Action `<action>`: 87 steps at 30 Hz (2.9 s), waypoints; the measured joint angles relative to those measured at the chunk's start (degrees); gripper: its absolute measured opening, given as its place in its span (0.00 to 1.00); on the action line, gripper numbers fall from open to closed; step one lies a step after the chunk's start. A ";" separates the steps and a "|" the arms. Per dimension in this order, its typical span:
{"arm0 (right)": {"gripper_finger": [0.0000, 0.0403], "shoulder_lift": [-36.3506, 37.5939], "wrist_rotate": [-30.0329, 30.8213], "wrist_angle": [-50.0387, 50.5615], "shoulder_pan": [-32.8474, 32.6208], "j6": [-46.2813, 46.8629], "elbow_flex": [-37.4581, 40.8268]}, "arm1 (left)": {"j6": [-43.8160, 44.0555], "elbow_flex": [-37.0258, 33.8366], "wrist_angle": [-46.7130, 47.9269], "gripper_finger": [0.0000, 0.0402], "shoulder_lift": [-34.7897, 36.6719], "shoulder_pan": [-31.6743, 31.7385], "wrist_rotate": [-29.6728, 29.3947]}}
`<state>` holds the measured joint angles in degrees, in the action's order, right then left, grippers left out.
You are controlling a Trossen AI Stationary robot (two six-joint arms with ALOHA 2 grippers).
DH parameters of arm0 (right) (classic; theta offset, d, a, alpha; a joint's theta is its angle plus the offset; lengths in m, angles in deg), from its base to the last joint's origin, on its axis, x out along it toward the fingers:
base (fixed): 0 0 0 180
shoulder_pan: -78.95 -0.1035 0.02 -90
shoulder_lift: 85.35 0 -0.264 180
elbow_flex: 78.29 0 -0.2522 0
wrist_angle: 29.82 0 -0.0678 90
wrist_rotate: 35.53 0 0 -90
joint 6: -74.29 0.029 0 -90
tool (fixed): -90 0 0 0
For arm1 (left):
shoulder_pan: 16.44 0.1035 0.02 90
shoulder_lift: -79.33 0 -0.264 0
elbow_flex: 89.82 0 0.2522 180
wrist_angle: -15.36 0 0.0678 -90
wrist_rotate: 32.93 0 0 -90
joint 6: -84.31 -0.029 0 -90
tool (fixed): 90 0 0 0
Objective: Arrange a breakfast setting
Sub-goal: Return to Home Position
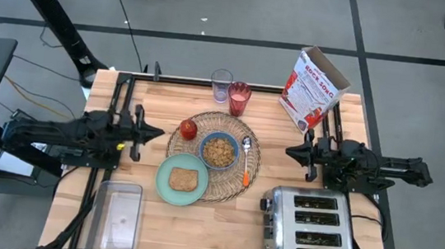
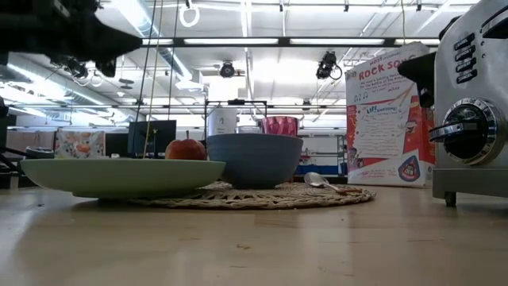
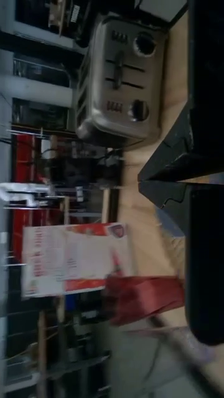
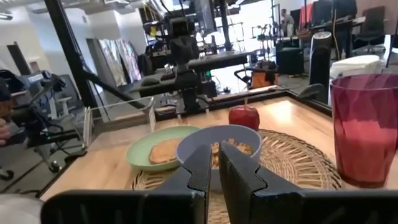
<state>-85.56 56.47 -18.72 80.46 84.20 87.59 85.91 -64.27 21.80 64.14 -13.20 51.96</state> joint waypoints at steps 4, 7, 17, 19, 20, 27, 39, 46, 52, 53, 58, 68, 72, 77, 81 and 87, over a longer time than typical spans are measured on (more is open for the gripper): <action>0.10 -0.13 -0.11 -0.30 0.00 0.00 0.00 | 0.84 -2.89 -0.32 0.03 2.77 -0.02 0.32; 0.10 -0.13 -0.11 -0.26 0.00 0.00 0.00 | -0.97 -3.61 0.47 0.03 7.23 -0.02 -0.07; 0.10 -0.42 -0.18 -0.60 0.00 0.00 -0.02 | -5.67 -8.60 -2.47 0.03 14.17 0.01 -1.49; 0.10 -0.61 -0.25 -0.74 0.00 0.01 -0.02 | -6.45 -9.64 -2.93 0.03 14.34 0.07 -1.44; 0.10 -0.63 -0.33 -0.50 0.00 0.02 -0.02 | -6.15 -9.99 -2.73 0.03 14.31 0.07 -1.45; 0.10 -0.64 -0.33 -1.12 0.00 0.01 -0.02 | -5.30 -10.49 -0.71 0.03 14.11 0.07 -1.36; 0.10 -0.63 -0.28 -1.64 0.00 0.02 -0.02 | -5.28 -10.49 -0.61 0.03 14.09 0.07 -1.36; 0.10 -0.63 -0.24 -1.66 0.00 0.02 -0.02 | -5.29 -10.49 -0.59 0.03 14.09 0.07 -1.36; 0.10 -0.63 -0.07 -1.66 0.00 0.01 -0.02 | -5.29 -10.46 -0.59 0.03 14.09 0.07 -1.36; 0.10 -0.63 -0.07 -1.66 0.00 0.02 -0.02 | -5.31 -10.46 -0.59 0.03 14.09 0.07 -1.36; 0.10 -0.63 -0.07 -1.64 0.00 0.02 -0.02 | -5.31 -10.46 -0.58 0.03 14.09 0.07 -1.36; 0.10 -0.63 -0.09 -1.63 0.00 0.02 -0.02 | -5.28 -10.44 -0.57 0.03 14.09 0.05 -1.36; 0.10 -0.63 -0.09 -1.66 0.00 0.02 -0.02 | -5.30 -10.44 -0.57 0.03 14.09 0.05 -1.36; 0.10 -0.63 -0.09 -1.66 0.00 0.02 -0.02 | -5.31 -10.44 -0.57 0.03 14.09 0.05 -1.36; 0.10 -0.63 -0.09 -1.64 0.00 0.02 -0.02 | -5.31 -10.44 -0.57 0.03 14.09 0.05 -1.36; 0.10 -0.63 -0.11 -1.66 0.00 0.02 -0.02 | -5.30 -10.44 -0.57 0.03 14.09 0.05 -1.36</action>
<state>-86.19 56.36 -20.38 80.46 84.22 87.57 80.62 -74.71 21.24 78.23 -13.15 50.61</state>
